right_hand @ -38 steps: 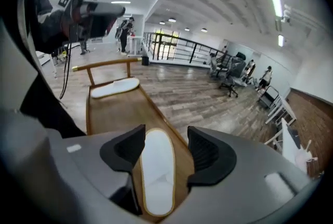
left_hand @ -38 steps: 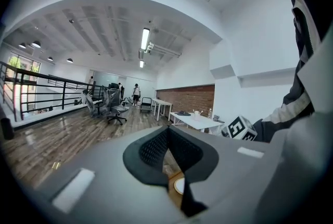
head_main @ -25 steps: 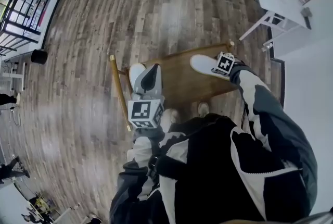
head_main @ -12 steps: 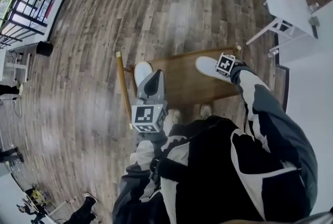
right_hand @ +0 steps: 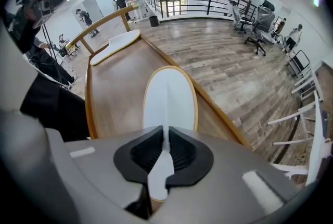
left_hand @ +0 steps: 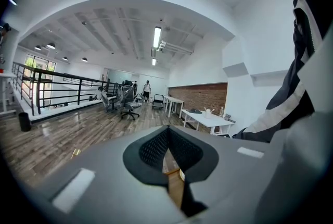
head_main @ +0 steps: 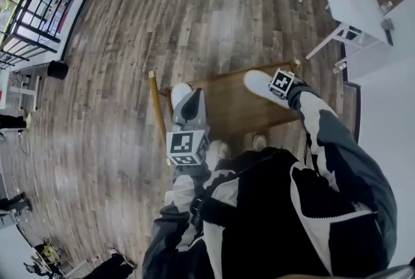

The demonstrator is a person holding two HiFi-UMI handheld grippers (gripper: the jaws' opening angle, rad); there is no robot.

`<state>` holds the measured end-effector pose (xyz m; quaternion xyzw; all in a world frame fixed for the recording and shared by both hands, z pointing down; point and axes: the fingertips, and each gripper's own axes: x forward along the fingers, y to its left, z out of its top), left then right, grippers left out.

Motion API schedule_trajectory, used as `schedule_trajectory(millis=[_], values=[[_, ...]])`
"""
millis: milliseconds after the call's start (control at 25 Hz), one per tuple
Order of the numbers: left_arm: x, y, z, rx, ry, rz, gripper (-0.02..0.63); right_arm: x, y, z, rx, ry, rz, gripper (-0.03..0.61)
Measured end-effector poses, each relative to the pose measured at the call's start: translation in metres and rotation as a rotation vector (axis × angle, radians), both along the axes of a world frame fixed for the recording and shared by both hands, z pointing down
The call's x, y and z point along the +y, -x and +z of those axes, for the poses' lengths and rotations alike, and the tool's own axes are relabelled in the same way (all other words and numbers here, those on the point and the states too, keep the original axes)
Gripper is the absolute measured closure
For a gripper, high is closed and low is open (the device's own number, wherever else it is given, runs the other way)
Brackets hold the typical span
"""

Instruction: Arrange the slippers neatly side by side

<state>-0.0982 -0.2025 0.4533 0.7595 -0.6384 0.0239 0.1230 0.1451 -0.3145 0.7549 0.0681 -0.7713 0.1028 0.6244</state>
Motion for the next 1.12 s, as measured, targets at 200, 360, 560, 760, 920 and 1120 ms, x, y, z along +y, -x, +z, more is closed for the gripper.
schedule_trajectory(millis=[200, 360, 560, 760, 920, 1120], values=[[0.003, 0.004, -0.001, 0.006, -0.018, 0.012, 0.600, 0.007, 0.014, -0.020, -0.064, -0.009, 0.061, 0.551], [0.007, 0.009, -0.004, 0.016, -0.024, 0.012, 0.600, 0.018, 0.034, -0.036, -0.148, 0.008, 0.139, 0.551], [0.017, 0.022, -0.003, 0.018, -0.027, 0.008, 0.600, 0.035, 0.060, -0.051, -0.235, 0.029, 0.248, 0.551], [0.028, 0.044, -0.005, 0.024, -0.030, -0.026, 0.600, 0.049, 0.095, -0.066, -0.316, 0.092, 0.342, 0.551], [0.040, 0.060, -0.006, 0.026, -0.028, -0.042, 0.600, 0.060, 0.128, -0.073, -0.349, 0.108, 0.377, 0.551], [0.058, 0.075, -0.005, 0.021, -0.022, -0.043, 0.600, 0.079, 0.164, -0.069, -0.378, 0.156, 0.465, 0.551]])
